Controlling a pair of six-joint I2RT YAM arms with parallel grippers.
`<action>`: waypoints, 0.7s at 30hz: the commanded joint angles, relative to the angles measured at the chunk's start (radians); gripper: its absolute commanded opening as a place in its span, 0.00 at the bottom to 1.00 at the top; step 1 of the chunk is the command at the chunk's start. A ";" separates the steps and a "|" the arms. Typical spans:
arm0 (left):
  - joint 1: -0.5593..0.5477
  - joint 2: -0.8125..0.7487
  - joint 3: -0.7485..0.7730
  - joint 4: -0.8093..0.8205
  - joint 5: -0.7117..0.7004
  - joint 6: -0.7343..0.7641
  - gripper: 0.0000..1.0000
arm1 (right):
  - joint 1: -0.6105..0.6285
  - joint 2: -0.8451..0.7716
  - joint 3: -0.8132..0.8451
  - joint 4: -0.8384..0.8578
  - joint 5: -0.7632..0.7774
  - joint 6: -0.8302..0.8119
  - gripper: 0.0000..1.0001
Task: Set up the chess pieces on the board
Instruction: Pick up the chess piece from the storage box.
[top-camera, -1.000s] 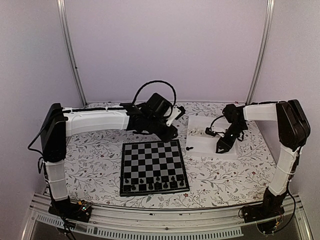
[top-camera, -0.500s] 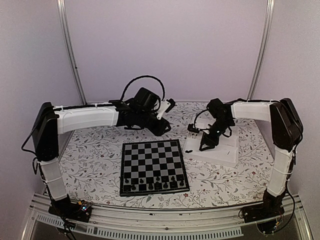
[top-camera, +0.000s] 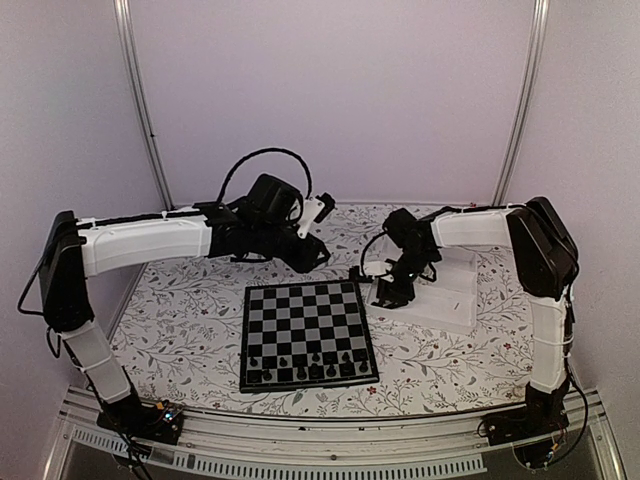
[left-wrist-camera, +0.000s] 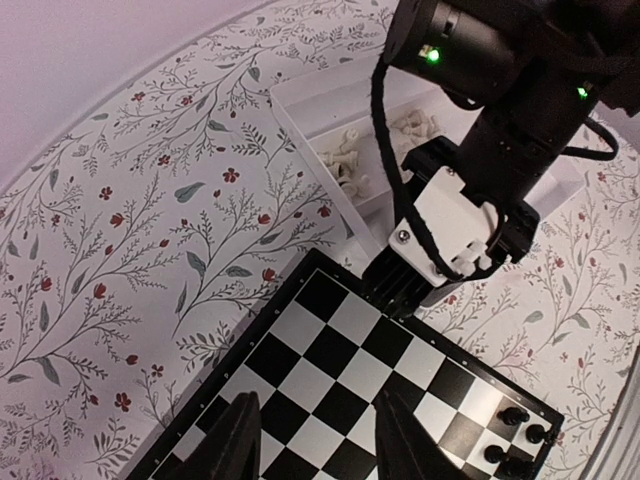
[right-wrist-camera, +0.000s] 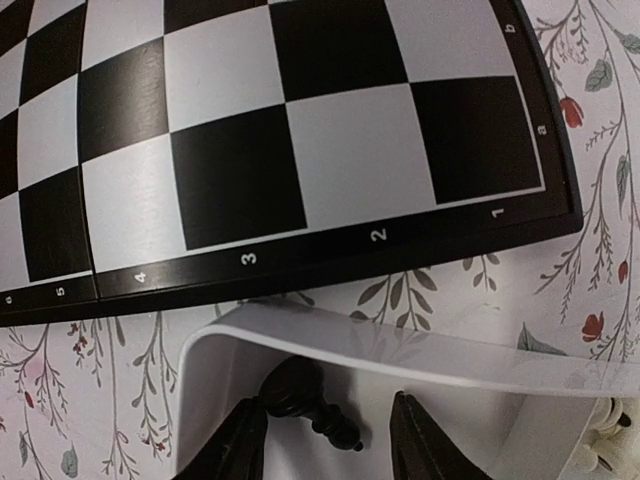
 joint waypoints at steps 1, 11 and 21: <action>0.005 -0.051 -0.035 0.031 -0.003 -0.031 0.42 | 0.008 0.048 0.039 0.042 -0.004 -0.028 0.40; -0.001 -0.069 -0.050 0.075 0.026 -0.053 0.42 | -0.002 0.013 -0.014 0.033 -0.006 -0.016 0.03; -0.008 -0.021 -0.077 0.211 0.095 -0.171 0.42 | -0.067 -0.181 -0.043 -0.053 -0.046 0.082 0.02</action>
